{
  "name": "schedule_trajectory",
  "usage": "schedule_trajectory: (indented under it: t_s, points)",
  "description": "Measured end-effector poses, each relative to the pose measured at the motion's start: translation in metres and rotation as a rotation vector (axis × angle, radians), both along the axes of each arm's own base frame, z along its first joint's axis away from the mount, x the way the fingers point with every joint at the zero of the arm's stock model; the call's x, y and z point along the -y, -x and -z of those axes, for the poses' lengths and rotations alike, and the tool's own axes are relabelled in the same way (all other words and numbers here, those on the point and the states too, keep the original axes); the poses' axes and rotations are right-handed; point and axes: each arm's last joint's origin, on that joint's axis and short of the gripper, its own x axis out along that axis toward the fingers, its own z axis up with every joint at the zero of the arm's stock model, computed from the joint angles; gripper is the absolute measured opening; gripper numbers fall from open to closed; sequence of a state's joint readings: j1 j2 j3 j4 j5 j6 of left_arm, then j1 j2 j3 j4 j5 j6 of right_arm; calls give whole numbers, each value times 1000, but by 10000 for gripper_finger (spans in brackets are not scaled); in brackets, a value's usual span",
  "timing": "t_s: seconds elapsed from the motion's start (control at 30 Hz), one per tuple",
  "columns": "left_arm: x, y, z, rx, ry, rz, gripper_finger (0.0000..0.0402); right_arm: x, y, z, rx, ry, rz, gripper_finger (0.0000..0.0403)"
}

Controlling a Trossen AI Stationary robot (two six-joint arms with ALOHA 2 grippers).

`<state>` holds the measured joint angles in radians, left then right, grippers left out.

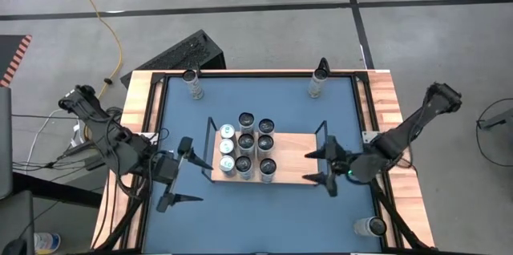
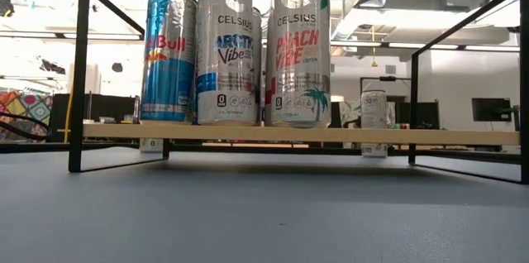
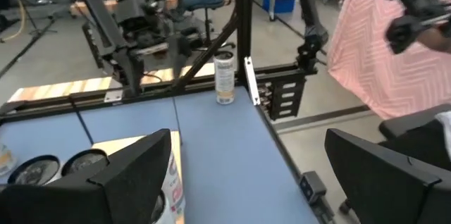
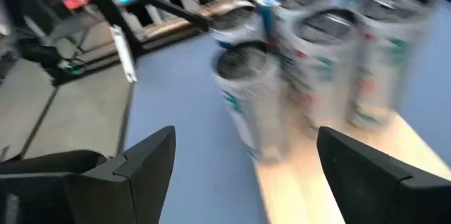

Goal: Place canned beverage on shelf
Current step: Put the pink soda can on the shelf aligned with the other pink soda cans

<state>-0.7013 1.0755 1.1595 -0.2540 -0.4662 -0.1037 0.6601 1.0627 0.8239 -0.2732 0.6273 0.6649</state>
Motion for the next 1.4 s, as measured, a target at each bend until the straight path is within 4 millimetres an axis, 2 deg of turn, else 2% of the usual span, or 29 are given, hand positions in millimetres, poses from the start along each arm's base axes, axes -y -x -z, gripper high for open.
schedule_trajectory:
  t_s: [0.2, 0.53, 0.73, 0.9, 1.17, 1.27, 1.4]
  points:
    - [1, -1, 1, -2, -19, -11, 361, -19, -26, 1, 131, 33, -44, 327]
    - [-3, -2, 4, -8, -61, -125, 361, -26, -46, 2, 243, 14, -28, 327]
    - [-4, -2, 5, -38, 37, -158, 361, -25, -47, -16, 388, 104, -29, 327]
    - [-5, -3, 4, -14, -32, -169, 361, -23, -46, -28, 476, 260, -39, 327]
    - [-17, -7, 2, 18, -99, -381, 361, -10, -37, -43, 507, 402, -28, 327]
    - [-20, -10, 4, 8, -84, -406, 361, -7, -33, -48, 520, 410, -25, 327]
    - [-23, -13, 3, 18, -56, -421, 361, -7, -28, -50, 527, 330, -26, 327]
